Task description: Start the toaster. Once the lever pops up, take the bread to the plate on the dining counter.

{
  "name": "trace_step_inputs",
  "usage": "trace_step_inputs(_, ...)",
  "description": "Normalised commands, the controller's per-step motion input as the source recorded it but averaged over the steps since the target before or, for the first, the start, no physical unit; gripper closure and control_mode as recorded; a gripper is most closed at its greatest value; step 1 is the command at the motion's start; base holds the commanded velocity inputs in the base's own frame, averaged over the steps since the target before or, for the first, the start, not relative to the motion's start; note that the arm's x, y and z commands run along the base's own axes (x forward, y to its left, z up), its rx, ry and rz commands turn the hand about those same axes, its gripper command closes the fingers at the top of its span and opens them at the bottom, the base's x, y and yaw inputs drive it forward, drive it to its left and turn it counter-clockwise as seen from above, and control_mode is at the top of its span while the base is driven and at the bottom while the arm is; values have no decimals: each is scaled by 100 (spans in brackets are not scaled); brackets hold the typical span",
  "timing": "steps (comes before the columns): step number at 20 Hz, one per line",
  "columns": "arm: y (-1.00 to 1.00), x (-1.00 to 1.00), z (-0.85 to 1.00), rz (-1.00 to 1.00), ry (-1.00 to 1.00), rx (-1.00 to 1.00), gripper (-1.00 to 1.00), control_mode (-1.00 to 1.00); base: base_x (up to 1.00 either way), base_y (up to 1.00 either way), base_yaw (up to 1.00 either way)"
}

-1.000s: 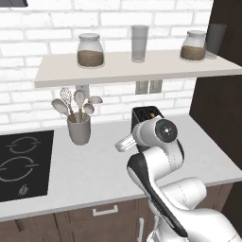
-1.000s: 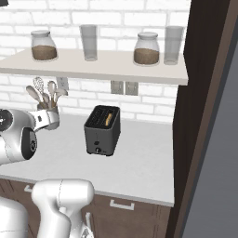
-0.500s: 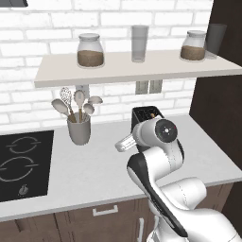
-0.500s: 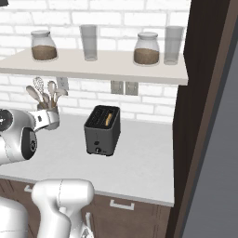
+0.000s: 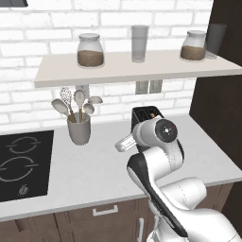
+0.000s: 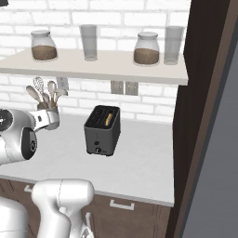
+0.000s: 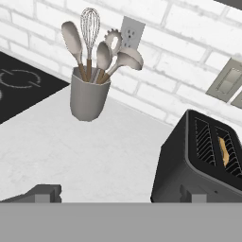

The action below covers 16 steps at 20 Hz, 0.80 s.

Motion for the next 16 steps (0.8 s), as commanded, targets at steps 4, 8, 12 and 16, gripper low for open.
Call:
trace_step_inputs(4, 0, 0, 0, 0, 0, 0, -100, -100, 0, 0, 0)
trace_step_inputs(8, 0, 0, 0, 0, 0, 0, -100, -100, 0, 0, 0)
trace_step_inputs(12, 0, 0, 0, 0, 0, 0, -100, -100, 0, 0, 0)
trace_step_inputs(16, 0, 0, 0, 0, 0, 0, -100, -100, 0, 0, 0)
